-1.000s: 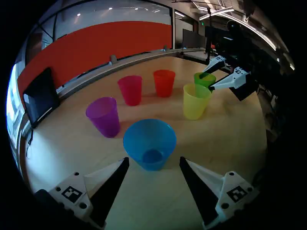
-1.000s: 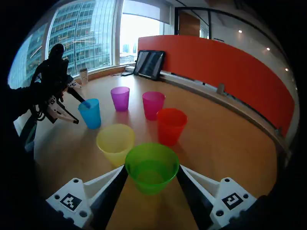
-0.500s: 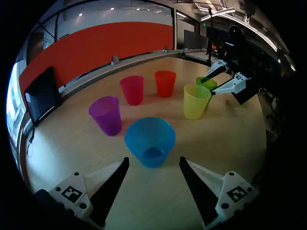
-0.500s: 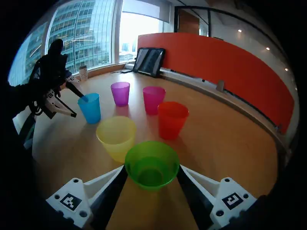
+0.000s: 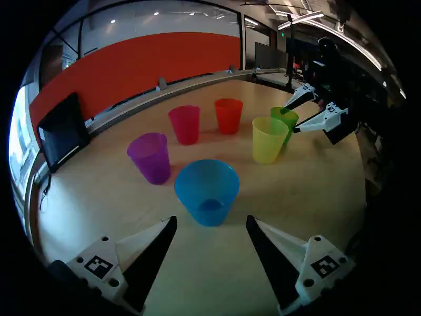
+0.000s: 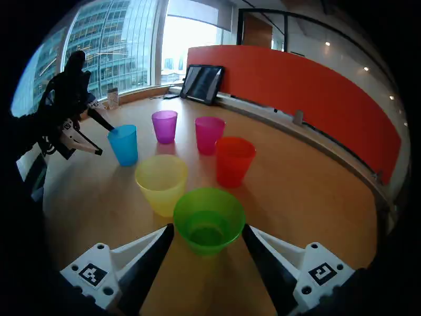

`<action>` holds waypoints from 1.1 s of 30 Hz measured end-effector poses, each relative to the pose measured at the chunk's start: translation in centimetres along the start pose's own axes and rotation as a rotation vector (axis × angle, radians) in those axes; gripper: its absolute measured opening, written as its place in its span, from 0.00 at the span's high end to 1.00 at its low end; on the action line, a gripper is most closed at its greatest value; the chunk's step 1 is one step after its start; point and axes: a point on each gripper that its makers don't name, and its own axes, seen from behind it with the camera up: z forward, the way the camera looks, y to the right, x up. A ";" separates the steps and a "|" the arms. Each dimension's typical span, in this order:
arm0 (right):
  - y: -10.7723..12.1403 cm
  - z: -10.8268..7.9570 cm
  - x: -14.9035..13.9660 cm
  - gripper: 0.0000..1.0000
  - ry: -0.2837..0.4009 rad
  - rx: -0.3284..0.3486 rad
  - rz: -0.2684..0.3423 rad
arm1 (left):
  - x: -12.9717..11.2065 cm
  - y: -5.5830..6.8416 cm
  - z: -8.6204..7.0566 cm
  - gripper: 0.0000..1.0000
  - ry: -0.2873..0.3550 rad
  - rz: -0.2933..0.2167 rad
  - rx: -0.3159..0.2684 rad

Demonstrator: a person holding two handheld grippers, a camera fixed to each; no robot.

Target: Pour water

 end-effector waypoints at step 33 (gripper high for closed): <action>2.5 -9.8 4.0 0.00 0.262 -0.285 0.104 | 2.7 -5.4 -10.3 0.02 0.320 -0.158 0.376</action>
